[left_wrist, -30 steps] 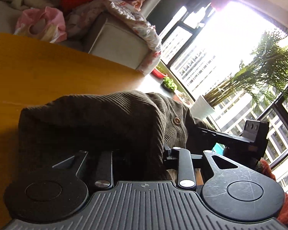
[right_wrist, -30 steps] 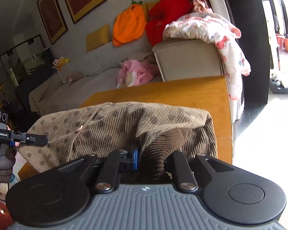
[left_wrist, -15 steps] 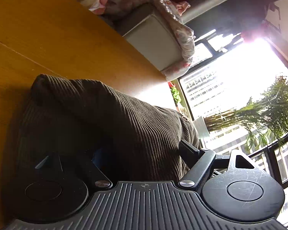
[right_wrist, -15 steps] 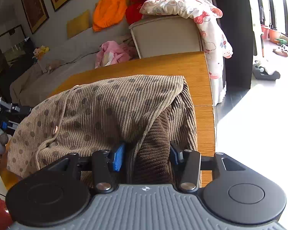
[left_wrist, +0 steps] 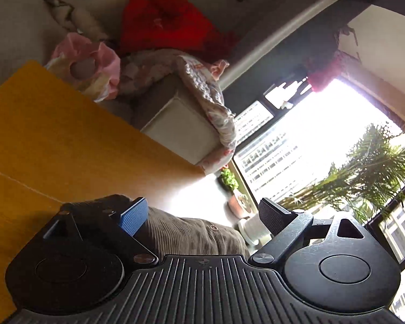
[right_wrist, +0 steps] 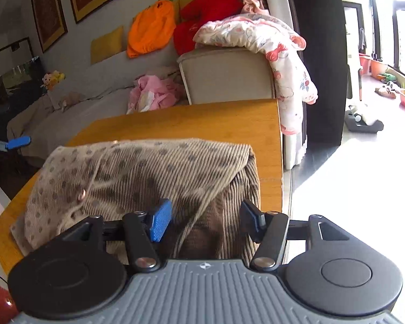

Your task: Fold clothes

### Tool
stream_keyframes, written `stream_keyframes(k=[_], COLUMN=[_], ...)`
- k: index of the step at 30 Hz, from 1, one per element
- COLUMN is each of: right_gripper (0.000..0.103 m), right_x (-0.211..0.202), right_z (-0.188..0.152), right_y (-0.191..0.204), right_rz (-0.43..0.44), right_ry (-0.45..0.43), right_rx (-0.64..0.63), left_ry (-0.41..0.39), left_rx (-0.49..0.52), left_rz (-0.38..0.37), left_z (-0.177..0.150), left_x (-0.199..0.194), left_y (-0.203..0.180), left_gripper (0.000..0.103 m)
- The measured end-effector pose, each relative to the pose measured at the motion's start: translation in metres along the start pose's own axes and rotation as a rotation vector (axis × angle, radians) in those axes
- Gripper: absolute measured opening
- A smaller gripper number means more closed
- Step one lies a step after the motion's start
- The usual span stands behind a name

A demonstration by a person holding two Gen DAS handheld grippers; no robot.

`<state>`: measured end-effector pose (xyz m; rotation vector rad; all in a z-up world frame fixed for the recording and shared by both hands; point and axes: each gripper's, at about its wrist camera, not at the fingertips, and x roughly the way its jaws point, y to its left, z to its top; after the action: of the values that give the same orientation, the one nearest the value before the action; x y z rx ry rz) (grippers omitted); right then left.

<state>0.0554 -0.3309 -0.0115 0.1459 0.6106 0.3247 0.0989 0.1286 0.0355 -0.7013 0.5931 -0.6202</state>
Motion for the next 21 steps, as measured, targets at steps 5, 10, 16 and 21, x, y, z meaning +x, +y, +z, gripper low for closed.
stream_keyframes(k=[5, 10, 16, 21], right_gripper=[0.066, 0.07, 0.093, 0.095], right_x=[0.001, 0.058, 0.094, 0.072], right_z=[0.04, 0.035, 0.009, 0.021], right_y=[0.016, 0.037, 0.052, 0.045], right_rz=[0.046, 0.105, 0.092, 0.109], right_ry=[-0.112, -0.009, 0.058, 0.015], right_rx=[-0.033, -0.039, -0.099, -0.119], left_ry=[0.135, 0.222, 0.224, 0.306], left_rx=[0.06, 0.055, 0.032, -0.082], left_rz=[-0.043, 0.073, 0.069, -0.056], left_z=[-0.034, -0.067, -0.066, -0.073], left_x=[0.065, 0.118, 0.105, 0.076], left_y=[-0.019, 0.001, 0.013, 0.006], left_gripper=[0.098, 0.098, 0.098, 0.102])
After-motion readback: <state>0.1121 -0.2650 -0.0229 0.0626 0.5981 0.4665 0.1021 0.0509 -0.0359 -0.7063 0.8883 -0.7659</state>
